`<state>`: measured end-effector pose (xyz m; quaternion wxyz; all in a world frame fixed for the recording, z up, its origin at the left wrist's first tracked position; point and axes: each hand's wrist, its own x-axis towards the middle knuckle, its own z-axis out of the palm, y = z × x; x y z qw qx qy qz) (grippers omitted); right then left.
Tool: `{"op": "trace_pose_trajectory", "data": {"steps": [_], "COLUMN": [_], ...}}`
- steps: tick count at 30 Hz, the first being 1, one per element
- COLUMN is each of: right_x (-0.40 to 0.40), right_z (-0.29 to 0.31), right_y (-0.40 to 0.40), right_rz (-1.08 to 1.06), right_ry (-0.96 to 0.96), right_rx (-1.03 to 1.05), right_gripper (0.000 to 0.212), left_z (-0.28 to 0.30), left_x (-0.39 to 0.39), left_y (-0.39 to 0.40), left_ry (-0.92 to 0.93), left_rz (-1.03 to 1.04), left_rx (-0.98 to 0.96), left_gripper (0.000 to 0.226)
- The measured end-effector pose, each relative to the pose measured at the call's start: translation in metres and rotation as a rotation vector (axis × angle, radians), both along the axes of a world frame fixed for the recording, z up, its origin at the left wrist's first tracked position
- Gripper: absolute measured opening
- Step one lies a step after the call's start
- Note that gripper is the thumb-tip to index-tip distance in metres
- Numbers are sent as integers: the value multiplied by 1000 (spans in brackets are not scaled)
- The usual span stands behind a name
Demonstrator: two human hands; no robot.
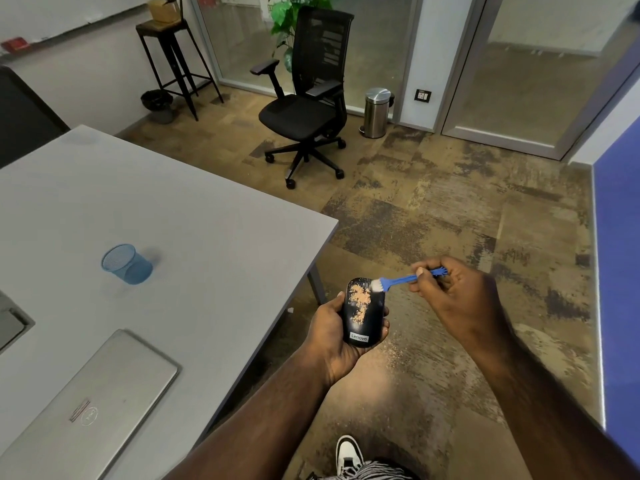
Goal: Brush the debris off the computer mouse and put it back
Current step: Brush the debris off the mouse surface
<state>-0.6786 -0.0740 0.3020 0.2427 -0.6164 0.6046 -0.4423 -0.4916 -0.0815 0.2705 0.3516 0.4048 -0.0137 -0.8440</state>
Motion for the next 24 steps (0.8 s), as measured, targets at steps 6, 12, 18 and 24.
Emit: {"op": "trace_pose_trajectory", "data": {"steps": [6,12,18,24], "right_x": [-4,-6,-7,-16], "right_z": [-1,-3,5,8], "right_y": [-4,-8,-3,1], "right_rz": [-21,-52,86,155], "right_ry": [-73,12,17,18], "right_rx": [-3,5,9,5], "right_gripper": [13,14,19,20], "left_z": [-1,-1,0,1], "left_x": [-1,-1,1,4], "left_y": [0,0,-2,-4], "left_ry": [-6,-9,-18,3], "left_rz": [-8,-18,-7,19], "left_rx": [6,17,8,11], "left_gripper": [61,61,61,58]}}
